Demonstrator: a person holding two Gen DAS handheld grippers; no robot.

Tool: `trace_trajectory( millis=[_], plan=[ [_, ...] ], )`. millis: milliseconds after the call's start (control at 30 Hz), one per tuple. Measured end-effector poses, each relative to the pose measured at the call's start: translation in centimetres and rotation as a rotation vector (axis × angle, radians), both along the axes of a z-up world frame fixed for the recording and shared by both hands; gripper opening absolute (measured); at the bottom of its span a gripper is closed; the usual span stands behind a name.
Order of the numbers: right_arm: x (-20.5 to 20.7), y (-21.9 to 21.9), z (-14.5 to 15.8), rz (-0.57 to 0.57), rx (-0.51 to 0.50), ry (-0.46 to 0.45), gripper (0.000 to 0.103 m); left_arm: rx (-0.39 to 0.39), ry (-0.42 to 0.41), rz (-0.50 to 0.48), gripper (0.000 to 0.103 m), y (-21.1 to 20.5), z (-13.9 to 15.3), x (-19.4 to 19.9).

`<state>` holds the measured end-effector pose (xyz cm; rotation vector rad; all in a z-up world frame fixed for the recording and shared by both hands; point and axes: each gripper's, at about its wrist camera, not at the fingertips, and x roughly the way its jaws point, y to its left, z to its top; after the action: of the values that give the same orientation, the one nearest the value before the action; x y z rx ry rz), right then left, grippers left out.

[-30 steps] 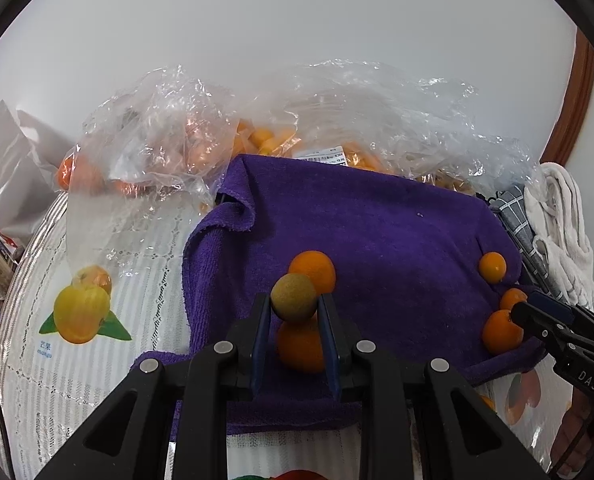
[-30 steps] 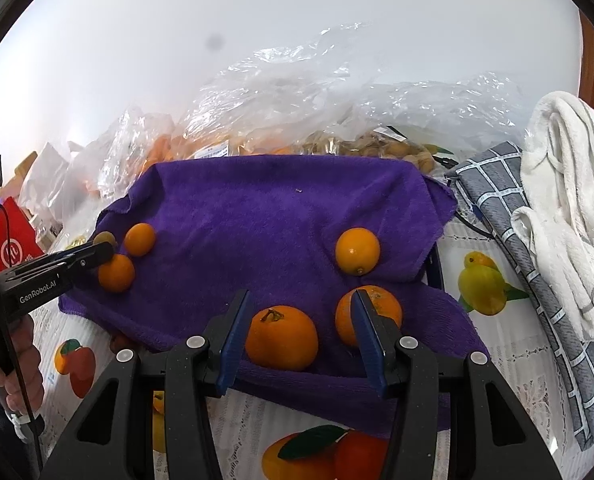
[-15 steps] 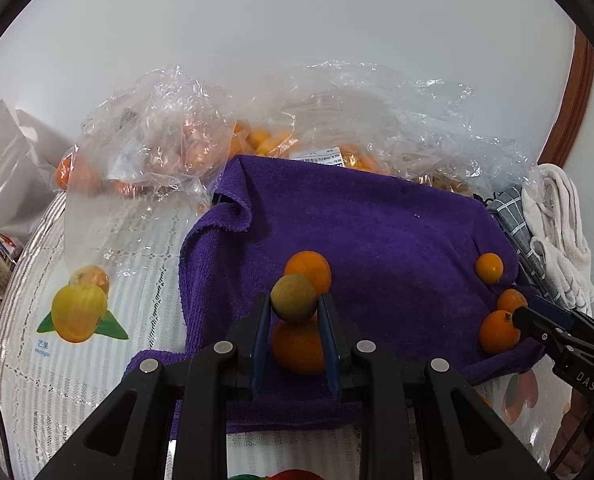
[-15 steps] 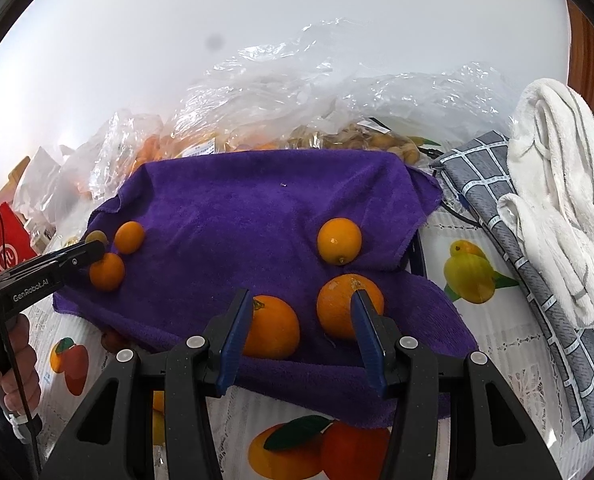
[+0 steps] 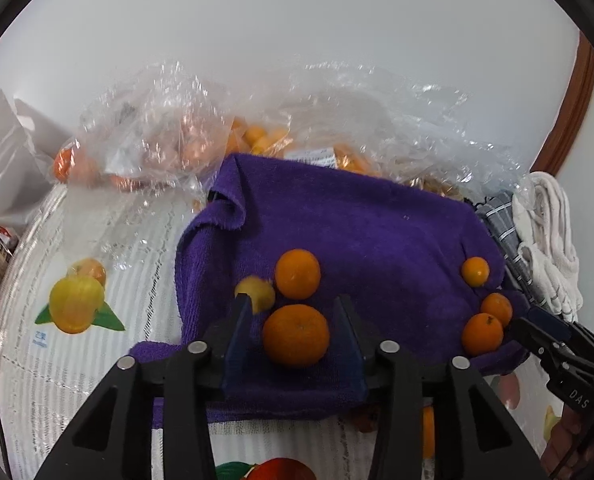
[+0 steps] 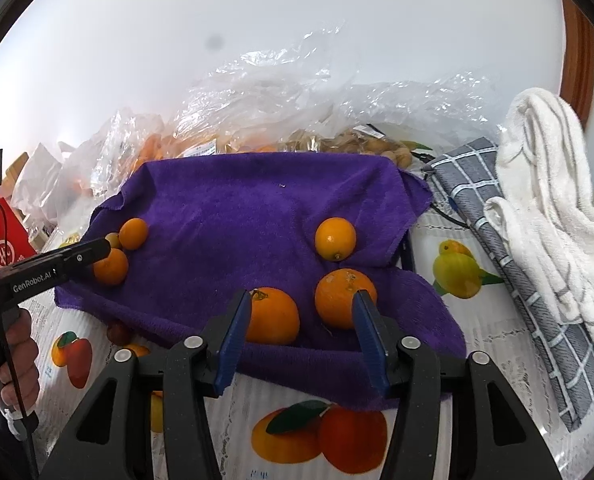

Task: Organize fruits
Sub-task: 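Open the left tool to release the yellow-green fruit on the towel, then reach the right tool to the sheet and grasp a yellow-green fruit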

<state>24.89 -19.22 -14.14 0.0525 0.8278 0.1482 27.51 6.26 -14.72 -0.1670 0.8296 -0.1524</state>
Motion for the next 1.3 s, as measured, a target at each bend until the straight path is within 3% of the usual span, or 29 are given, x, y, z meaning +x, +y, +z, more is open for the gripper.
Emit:
trace_trajectory(
  millis=[167, 267, 567, 800, 967, 1200, 1300],
  plan=[
    [-1.4, 0.4, 0.5, -0.012, -0.035, -0.006, 0.057, 0.031, -0.087, -0.015, 0.060, -0.2, 2.9, -1.5],
    [-2.5, 0.7, 0.8, -0.010, -0.056, -0.007, 0.057, 0.031, -0.105, 0.000, 0.062, 0.0, 3.8, -2.5],
    [-4.2, 1.9, 0.1, 0.000, -0.009, 0.045, 0.057, 0.054, -0.004, 0.049, 0.062, 3.6, 0.9, -6.4],
    [-6.1, 4.5, -1.6, 0.106, 0.037, 0.075, 0.054, 0.060, 0.046, 0.132, 0.062, 6.1, -1.4, -9.2],
    [-7.0, 6.7, -3.0, 0.174, 0.048, 0.089, 0.053, 0.016, 0.063, 0.160, 0.061, 7.0, -2.6, -10.8],
    [-6.9, 8.4, -4.4, 0.213, -0.007, 0.089, 0.027, 0.093, 0.075, 0.165, 0.061, 6.4, -3.7, -11.7],
    [-7.2, 8.0, -4.0, 0.221, -0.011, 0.079, 0.027, 0.075, 0.098, 0.192, 0.061, 6.3, -3.5, -11.9]
  ],
)
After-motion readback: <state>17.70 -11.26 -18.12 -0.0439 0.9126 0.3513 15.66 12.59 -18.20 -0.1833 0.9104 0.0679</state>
